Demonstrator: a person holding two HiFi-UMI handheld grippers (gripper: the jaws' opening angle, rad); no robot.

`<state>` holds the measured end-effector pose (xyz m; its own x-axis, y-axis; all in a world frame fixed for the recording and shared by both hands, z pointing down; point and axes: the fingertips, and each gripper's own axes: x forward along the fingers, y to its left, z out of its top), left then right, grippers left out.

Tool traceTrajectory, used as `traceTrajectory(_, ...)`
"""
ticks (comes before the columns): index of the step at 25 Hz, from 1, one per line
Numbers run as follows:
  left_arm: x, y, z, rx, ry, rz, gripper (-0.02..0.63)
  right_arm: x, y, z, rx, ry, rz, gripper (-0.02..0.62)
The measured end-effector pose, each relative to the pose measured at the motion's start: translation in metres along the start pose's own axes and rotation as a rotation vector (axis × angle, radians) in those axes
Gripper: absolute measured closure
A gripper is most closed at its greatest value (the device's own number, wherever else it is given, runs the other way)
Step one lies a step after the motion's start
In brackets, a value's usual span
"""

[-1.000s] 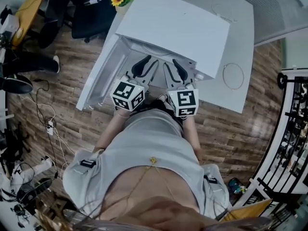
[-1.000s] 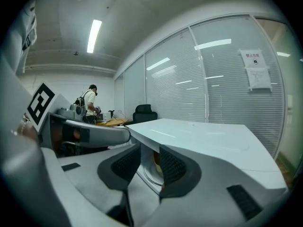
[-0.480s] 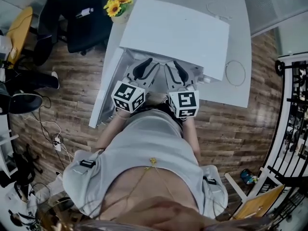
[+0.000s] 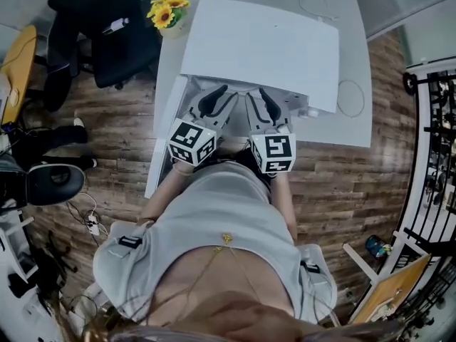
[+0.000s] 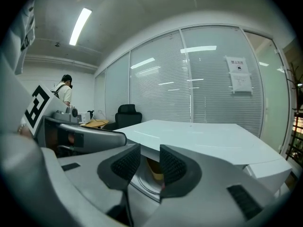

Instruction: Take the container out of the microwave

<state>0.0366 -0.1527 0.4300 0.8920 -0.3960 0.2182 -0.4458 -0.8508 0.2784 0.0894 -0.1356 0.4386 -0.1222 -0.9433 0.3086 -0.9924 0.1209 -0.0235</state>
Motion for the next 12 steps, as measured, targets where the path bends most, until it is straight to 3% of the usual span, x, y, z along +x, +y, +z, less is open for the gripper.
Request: traceTrajectory(12, 0.0031, 0.0011, -0.0036, 0.009, 0.024, -0.036, 0.479, -0.0006, -0.0017, -0.0036, 0.018, 0.010, -0.047, 0.460)
